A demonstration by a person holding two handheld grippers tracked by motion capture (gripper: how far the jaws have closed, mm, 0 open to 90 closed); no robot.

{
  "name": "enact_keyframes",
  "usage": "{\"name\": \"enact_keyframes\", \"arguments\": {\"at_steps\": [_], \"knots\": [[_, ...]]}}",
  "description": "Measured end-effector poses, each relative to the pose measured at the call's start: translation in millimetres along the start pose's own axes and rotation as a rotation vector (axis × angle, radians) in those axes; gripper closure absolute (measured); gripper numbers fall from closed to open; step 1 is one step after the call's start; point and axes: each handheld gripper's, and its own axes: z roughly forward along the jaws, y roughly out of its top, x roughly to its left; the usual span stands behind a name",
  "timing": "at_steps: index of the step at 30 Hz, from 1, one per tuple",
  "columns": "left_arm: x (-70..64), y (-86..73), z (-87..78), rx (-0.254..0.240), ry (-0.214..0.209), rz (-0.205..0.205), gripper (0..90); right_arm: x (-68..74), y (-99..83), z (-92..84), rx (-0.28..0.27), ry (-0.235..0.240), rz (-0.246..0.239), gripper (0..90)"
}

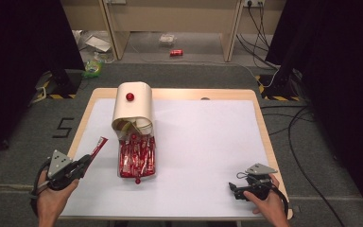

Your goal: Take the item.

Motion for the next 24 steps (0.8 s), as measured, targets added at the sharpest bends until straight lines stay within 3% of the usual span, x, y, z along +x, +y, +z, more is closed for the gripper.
{"name": "enact_keyframes", "arguments": {"at_steps": [24], "knots": [[10.2,-15.9,19.2,0.032,0.030,-0.036,87.4,0.2,0.2,0.1,0.002,0.002,0.003,0.5]]}}
